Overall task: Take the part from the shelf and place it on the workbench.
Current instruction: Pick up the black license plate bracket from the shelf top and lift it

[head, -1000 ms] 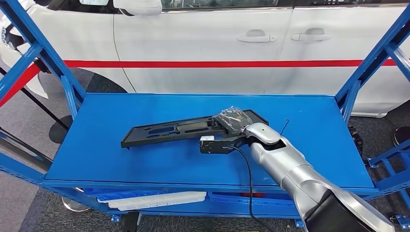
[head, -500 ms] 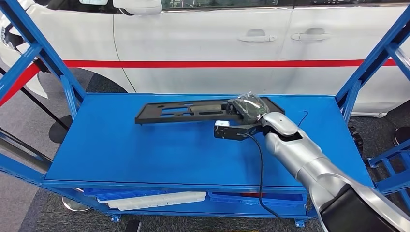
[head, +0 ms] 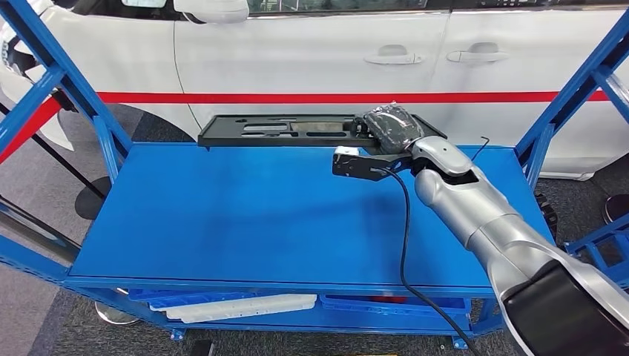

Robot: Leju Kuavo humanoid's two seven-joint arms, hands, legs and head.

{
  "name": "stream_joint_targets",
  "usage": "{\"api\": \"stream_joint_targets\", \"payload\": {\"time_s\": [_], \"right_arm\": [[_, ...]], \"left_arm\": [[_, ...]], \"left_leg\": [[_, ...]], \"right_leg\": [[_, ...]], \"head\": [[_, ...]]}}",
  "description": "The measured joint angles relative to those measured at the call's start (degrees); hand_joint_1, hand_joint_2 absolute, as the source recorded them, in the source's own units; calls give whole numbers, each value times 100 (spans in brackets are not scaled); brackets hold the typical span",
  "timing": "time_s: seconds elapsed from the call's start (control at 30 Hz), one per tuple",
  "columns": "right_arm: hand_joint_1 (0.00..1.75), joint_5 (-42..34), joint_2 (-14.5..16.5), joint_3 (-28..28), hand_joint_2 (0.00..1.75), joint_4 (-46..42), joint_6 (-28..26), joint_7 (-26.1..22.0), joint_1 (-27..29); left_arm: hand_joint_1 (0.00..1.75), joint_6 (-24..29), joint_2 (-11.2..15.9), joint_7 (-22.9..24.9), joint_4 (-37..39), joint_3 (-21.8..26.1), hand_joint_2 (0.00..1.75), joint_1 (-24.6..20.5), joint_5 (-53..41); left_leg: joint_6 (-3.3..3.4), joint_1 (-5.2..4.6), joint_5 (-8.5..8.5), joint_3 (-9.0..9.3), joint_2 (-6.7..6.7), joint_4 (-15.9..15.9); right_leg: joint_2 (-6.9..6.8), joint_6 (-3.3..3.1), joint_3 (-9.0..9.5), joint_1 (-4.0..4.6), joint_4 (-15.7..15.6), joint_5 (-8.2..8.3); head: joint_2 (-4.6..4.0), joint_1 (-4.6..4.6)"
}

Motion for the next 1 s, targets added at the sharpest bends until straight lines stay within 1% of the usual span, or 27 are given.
{"api": "stream_joint_targets", "payload": {"time_s": [0.1, 0.27, 0.4, 0.53, 0.73, 0.87, 1.0], "right_arm": [[175, -367, -1, -86, 175, -20, 54, -219, 97], [175, -1652, -72, -512, 175, -361, 97, -907, 422], [175, -3017, -297, -1119, 175, -1280, 53, -1383, 824], [175, -3934, -546, -1607, 175, -2409, -10, -1620, 1287], [175, -4592, -693, -2086, 175, -3918, -72, -1919, 1998], [175, -4820, -757, -2342, 175, -4569, 66, -2020, 2456], [175, -4879, -798, -2569, 175, -5155, 198, -1997, 2822]], "left_arm": [[0, -13, 1, -31, 0, 0, 175, -1, 5], [0, 19, 2, -32, 0, 1, 175, 1, 70], [0, 36, 4, -19, 0, 4, 175, 15, 123], [0, 72, 10, -33, 0, 25, 175, 27, 217], [0, 87, 14, -20, 0, 67, 175, 22, 219], [0, 109, 14, -78, 0, 87, 175, 15, 217], [0, 189, 14, -311, 0, 98, 175, -14, 238]], "left_leg": [[1, 0, 0, 0, 0, 0], [3, 0, -2, 0, -1, 0], [5, 0, -3, -2, -7, 0], [12, -1, -8, -1, -6, 0], [17, -1, -12, 2, -4, 0], [18, -1, -12, 1, -5, -1], [18, -2, -12, 1, -4, -1]], "right_leg": [[0, 0, 0, 0, -2, 0], [0, 2, -1, 0, -4, -1], [-4, 7, 1, 0, -6, -4], [-2, 7, 4, 0, -10, -5], [-2, 12, 5, 0, -13, -8], [-1, 13, 6, 0, -13, -9], [-1, 13, 6, -1, -13, -8]], "head": [[1, 0], [0, 0], [0, 1], [-2, 0], [-1, 1], [-1, 1], [0, 2]]}}
